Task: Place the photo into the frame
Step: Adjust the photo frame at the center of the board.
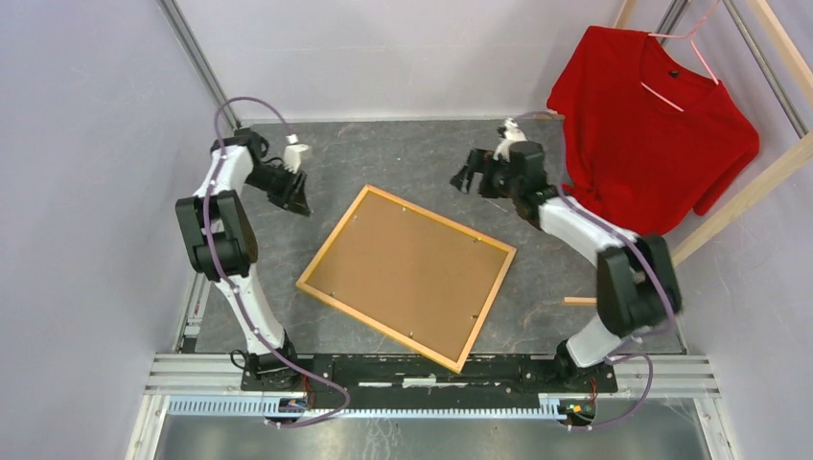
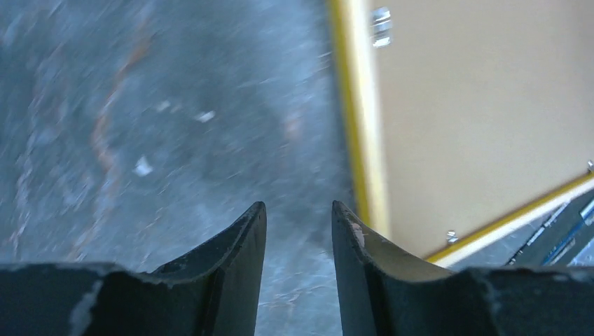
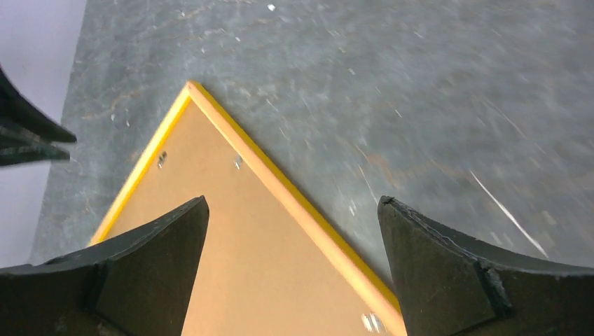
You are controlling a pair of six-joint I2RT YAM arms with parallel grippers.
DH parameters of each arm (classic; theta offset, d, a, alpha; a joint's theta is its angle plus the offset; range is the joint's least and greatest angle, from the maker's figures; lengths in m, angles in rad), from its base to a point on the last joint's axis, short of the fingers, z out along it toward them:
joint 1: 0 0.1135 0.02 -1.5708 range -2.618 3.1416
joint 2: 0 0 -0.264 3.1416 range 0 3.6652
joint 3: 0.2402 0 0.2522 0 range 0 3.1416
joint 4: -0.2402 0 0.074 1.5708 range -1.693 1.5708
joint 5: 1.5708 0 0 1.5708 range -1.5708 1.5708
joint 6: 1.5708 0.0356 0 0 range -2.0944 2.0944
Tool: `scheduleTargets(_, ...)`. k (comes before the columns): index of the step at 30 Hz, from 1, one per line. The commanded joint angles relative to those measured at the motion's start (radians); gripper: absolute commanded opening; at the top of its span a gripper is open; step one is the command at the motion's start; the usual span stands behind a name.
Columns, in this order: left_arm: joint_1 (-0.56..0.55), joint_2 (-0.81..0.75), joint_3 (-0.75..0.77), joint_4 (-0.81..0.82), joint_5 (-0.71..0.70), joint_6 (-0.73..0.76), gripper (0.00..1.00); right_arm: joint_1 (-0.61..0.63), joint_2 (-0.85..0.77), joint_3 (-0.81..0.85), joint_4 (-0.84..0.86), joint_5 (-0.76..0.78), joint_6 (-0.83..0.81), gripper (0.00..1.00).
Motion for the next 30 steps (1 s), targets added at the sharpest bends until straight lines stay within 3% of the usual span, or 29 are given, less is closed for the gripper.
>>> scheduleTargets(1, 0.08, 0.113, 0.014, 0.007, 0.005, -0.021, 0.46, -0.023, -0.253, -0.26, -0.079, 0.036, -0.066, 0.98)
scheduleTargets(8, 0.074, 0.147, -0.107, 0.072, 0.016, -0.023, 0.43, -0.066, -0.641, -0.58, -0.27, 0.029, -0.06, 0.98)
scheduleTargets(14, 0.059, 0.165, -0.166, 0.066, 0.049, -0.012, 0.39, -0.068, -0.767, -0.733, -0.32, -0.035, 0.001, 0.98)
scheduleTargets(18, 0.02, 0.134, -0.222, 0.078, 0.074, -0.015, 0.38, -0.068, -0.754, -0.791, -0.197, -0.084, 0.057, 0.98)
scheduleTargets(22, -0.053, 0.098, -0.277, 0.094, 0.088, -0.027, 0.37, -0.07, -0.656, -0.73, -0.131, -0.076, 0.049, 0.98)
scheduleTargets(27, -0.11, 0.065, -0.319, 0.111, 0.096, -0.038, 0.36, -0.083, -0.543, -0.615, -0.115, -0.047, 0.02, 0.98)
scheduleTargets(30, -0.11, 0.055, -0.327, 0.104, 0.082, -0.03, 0.36, -0.085, -0.522, -0.551, -0.196, 0.049, -0.009, 0.98)
